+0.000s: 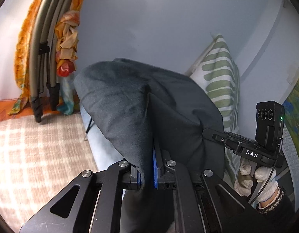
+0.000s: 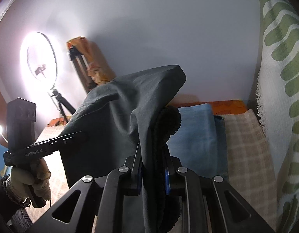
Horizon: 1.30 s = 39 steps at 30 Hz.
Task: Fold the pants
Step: 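Lift the bundle end with both tools and fold it over the rest, then open both tools to release the folded trousers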
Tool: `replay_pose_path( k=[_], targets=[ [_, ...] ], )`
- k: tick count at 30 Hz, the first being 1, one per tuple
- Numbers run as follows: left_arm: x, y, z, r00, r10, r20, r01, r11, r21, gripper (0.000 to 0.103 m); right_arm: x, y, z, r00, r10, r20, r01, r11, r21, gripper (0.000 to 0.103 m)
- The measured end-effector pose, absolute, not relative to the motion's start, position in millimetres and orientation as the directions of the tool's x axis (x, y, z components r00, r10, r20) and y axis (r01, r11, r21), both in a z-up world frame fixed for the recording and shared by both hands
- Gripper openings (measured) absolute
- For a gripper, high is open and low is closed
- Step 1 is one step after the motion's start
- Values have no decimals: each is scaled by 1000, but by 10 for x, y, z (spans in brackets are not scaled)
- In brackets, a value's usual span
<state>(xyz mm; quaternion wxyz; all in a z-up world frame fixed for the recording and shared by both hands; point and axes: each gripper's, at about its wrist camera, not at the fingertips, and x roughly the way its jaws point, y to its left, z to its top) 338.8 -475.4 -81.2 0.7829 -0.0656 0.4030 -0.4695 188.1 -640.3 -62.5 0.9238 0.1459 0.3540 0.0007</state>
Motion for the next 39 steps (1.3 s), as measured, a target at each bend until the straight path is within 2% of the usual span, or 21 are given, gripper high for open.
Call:
replay_pose_path(
  k=[13, 19, 20, 21, 22, 26, 30, 33, 35, 39],
  targets=[
    [3667, -5030, -1294, 221, -735, -641, 654, 599, -462, 8, 2265, -6857, -1072, 697, 68, -714, 173, 950, 259, 13],
    [3768, -4946, -1357, 236, -699, -675, 603, 650, -462, 20, 2272, -6937, -1150, 691, 53, -721, 209, 940, 270, 14],
    [3773, -4921, -1363, 241, -691, -681, 597, 659, -457, 29, 2264, -6948, -1153, 688, 44, -724, 218, 939, 265, 15],
    [3779, -4889, -1373, 252, -674, -694, 587, 677, -444, 33, 2253, -6945, -1148, 685, 32, -728, 227, 940, 255, 16],
    [3780, -4864, -1384, 259, -662, -703, 580, 689, -435, 39, 2245, -6948, -1147, 680, 17, -733, 239, 940, 243, 18],
    [3776, -4724, -1383, 273, -642, -716, 569, 708, -418, 39, 2209, -6977, -1127, 655, -42, -755, 302, 930, 210, 36],
    [3703, -4620, -1304, 283, -644, -711, 586, 702, -404, 39, 2126, -6953, -1048, 661, -64, -748, 320, 925, 204, 38],
    [3632, -4580, -1246, 286, -651, -703, 596, 696, -401, 43, 2077, -6851, -995, 655, -90, -750, 327, 929, 174, 46],
    [3577, -4547, -1202, 297, -649, -700, 607, 695, -386, 47, 2034, -6759, -966, 658, -103, -746, 327, 931, 160, 61],
    [3463, -4453, -1101, 306, -652, -694, 614, 692, -380, 56, 1940, -6564, -919, 654, -146, -743, 332, 937, 108, 71]
  ],
)
